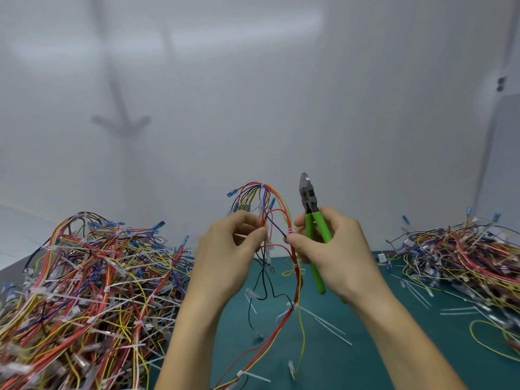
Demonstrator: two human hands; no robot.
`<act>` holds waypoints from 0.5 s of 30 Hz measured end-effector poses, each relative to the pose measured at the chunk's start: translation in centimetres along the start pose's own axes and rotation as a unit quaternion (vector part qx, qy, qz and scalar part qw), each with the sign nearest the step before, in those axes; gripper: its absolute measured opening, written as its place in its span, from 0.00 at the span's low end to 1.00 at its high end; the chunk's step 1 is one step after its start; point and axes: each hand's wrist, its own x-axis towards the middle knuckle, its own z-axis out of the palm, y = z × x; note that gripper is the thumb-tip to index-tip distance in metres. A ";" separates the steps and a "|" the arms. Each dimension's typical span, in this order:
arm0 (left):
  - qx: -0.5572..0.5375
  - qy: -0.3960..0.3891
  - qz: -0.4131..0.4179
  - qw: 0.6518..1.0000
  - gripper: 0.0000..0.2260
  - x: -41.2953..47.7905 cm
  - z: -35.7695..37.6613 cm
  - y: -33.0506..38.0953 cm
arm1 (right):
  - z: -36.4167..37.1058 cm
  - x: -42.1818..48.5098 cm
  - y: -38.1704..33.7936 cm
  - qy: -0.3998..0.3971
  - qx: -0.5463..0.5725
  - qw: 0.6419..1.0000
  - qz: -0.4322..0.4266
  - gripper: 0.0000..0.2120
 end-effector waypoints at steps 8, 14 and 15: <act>0.002 0.088 0.034 0.996 0.05 -0.1 -0.2 1.3 | 0.5 -0.3 -0.3 0.041 0.023 0.998 -0.030 0.11; -0.056 -0.047 0.002 0.997 0.11 -0.6 0.2 1.9 | 0.7 -0.6 -0.3 0.020 0.026 0.998 -0.059 0.10; -0.089 -0.041 -0.002 0.995 0.08 -0.6 0.3 2.0 | 0.7 -0.6 -0.3 0.010 0.025 0.998 -0.064 0.11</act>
